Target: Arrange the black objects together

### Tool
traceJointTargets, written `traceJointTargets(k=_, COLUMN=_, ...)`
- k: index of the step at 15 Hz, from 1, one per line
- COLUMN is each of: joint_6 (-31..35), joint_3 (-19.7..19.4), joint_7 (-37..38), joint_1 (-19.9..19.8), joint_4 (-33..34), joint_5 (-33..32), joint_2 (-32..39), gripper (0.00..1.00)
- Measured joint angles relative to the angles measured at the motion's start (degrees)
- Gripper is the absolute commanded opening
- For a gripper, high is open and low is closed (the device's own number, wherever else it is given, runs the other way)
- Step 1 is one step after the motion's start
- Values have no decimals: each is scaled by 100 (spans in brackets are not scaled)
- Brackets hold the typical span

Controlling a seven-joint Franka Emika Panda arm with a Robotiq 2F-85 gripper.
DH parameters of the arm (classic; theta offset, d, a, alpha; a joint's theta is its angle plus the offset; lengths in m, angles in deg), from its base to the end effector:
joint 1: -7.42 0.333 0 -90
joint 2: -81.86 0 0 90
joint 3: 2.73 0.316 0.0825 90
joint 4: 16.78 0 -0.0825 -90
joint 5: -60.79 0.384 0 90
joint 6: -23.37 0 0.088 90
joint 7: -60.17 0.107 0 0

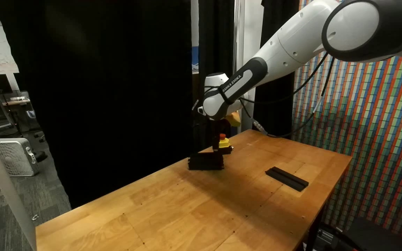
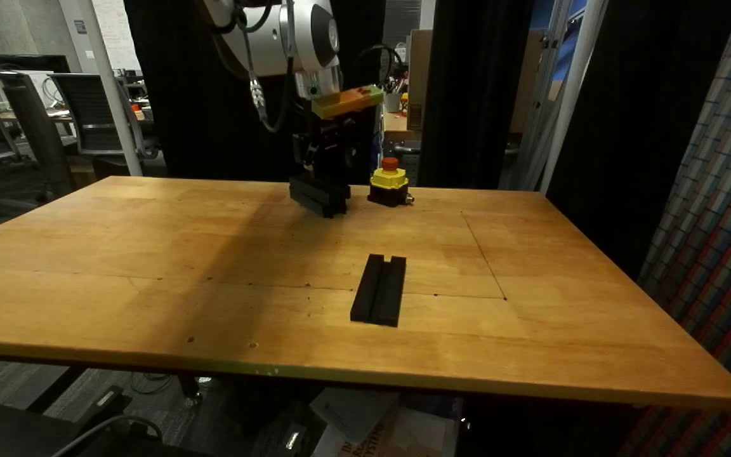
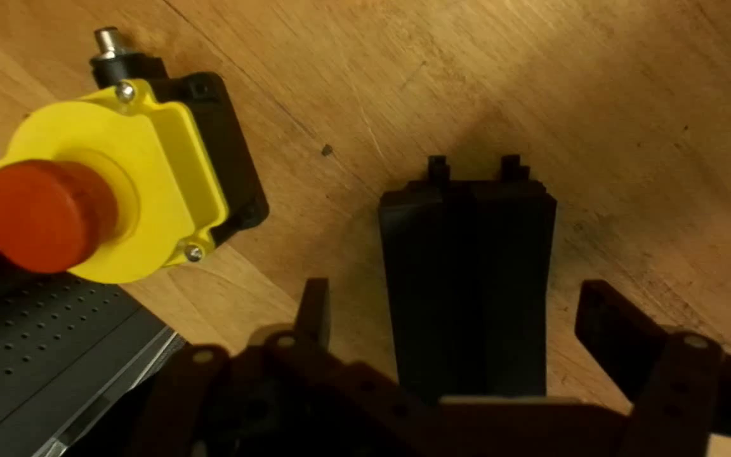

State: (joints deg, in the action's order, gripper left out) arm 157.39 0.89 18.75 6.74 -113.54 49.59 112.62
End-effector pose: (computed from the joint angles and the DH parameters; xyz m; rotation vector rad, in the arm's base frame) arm 0.6865 0.0272 0.2983 2.6996 1.2897 0.1058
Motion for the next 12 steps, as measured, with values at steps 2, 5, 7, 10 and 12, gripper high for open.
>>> traceJointTargets(k=2, joint_6=-42, joint_3=-25, joint_7=158, joint_1=-18, joint_4=-158, joint_5=0, joint_2=-276, gripper=100)
traceJointTargets(k=5, joint_6=-125, joint_3=-163, joint_7=670, joint_1=-36, joint_4=-549, joint_5=1, joint_2=-758, gripper=100)
traceJointTargets(k=7, joint_6=-134, joint_3=-260, joint_7=1086, joint_1=-102, joint_4=-915, joint_5=19, joint_2=-1080, gripper=100)
traceJointTargets(k=10, joint_6=-83, joint_3=-385, joint_7=1716, joint_1=-270, joint_4=-1568, joint_5=126, joint_2=-1543, gripper=100)
traceJointTargets(k=12, joint_6=23, joint_3=-465, joint_7=2079, joint_1=-374, joint_4=-2022, joint_5=272, joint_2=-1826, gripper=100)
